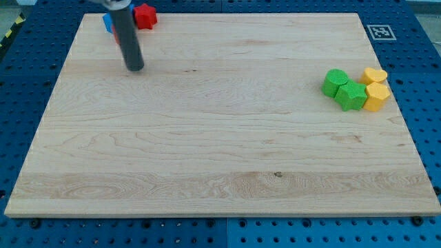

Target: Place the red circle vertically below to the red star

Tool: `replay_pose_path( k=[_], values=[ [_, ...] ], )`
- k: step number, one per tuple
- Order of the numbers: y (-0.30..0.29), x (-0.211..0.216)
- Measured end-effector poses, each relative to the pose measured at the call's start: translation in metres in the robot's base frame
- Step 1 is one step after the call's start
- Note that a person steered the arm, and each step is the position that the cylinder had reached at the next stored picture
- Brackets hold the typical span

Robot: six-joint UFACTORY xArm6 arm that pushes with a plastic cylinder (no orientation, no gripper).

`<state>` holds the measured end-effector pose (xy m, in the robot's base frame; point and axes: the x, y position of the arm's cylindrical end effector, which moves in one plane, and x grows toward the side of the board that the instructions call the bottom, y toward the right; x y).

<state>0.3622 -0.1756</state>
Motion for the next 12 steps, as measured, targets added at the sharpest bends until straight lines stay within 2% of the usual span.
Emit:
replay_pose_path(
  k=[1, 2, 3, 5, 11, 12],
  values=[
    [-0.074, -0.011],
    [-0.128, -0.065],
    [-0.129, -0.084],
    [-0.076, -0.106],
    [0.025, -0.113],
    [0.041, -0.136]
  ],
)
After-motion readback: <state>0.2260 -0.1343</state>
